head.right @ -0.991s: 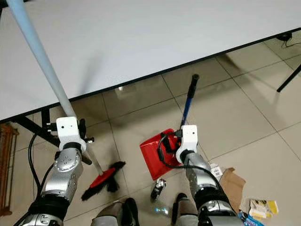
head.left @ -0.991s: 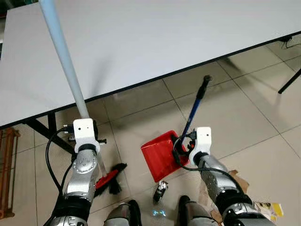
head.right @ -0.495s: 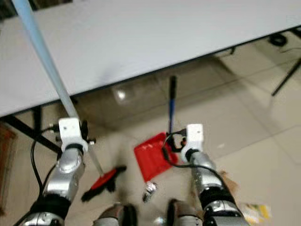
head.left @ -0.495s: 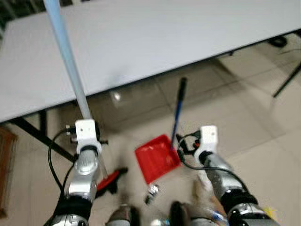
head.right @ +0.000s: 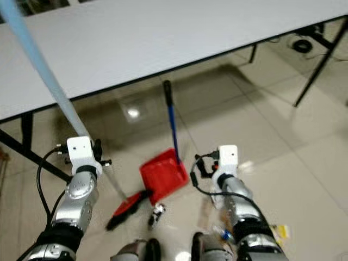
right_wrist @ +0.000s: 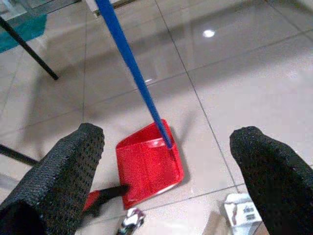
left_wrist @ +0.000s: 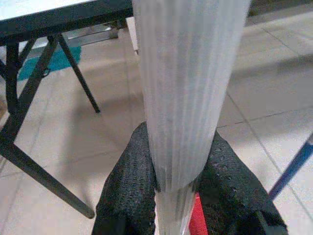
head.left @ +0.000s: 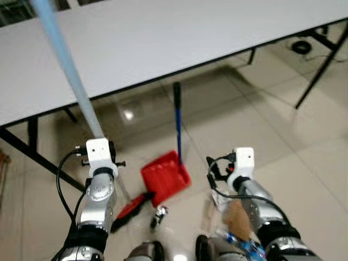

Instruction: Sweep floor

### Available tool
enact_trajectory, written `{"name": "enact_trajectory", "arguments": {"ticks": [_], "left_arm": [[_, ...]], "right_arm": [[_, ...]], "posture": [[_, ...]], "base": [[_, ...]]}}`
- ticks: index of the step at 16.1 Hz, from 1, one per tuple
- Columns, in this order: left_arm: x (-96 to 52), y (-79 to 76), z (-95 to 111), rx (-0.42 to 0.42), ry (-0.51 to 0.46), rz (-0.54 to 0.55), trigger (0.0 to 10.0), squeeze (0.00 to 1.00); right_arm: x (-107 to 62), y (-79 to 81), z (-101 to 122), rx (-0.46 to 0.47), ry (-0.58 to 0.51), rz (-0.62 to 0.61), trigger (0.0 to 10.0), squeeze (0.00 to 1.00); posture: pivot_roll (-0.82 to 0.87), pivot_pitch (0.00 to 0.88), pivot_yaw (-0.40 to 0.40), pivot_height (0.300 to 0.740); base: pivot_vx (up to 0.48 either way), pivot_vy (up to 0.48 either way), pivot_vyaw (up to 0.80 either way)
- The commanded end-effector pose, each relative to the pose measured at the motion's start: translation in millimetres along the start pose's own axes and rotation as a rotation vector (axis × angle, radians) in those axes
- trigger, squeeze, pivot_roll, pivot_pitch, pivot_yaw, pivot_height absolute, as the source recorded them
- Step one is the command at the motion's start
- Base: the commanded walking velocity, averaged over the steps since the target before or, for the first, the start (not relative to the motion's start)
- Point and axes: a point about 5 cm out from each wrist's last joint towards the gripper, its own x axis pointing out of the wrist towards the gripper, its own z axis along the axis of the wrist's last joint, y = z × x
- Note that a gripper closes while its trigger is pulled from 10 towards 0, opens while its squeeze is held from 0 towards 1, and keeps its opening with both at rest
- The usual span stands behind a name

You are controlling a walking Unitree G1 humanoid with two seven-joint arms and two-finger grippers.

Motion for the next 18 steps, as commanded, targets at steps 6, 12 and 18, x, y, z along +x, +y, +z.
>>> {"name": "enact_trajectory", "arguments": {"ticks": [6,12,18], "left_arm": [[3.7,12.9,3.4,-0.021,-0.02,0.036,10.0,0.0],[4.1,15.0,1.9,-0.027,-0.01,0.037,10.0,0.0],[3.4,17.5,0.8,-0.012,-0.009,0.048,10.0,0.0]], "right_arm": [[1.0,6.2,-1.4,-0.016,0.005,0.021,10.0,0.0],[0.7,6.5,-1.9,-0.017,0.004,0.02,10.0,0.0],[1.6,9.2,-1.8,-0.02,0.002,0.03,10.0,0.0]], "posture": [[-0.21,0.154,0.112,0.74],[-0.21,0.155,0.114,0.74],[-0.2,0.161,0.114,0.74]], "base": [[0.0,0.0,0.0],[0.095,0.044,0.0],[0.162,0.142,0.0]]}}
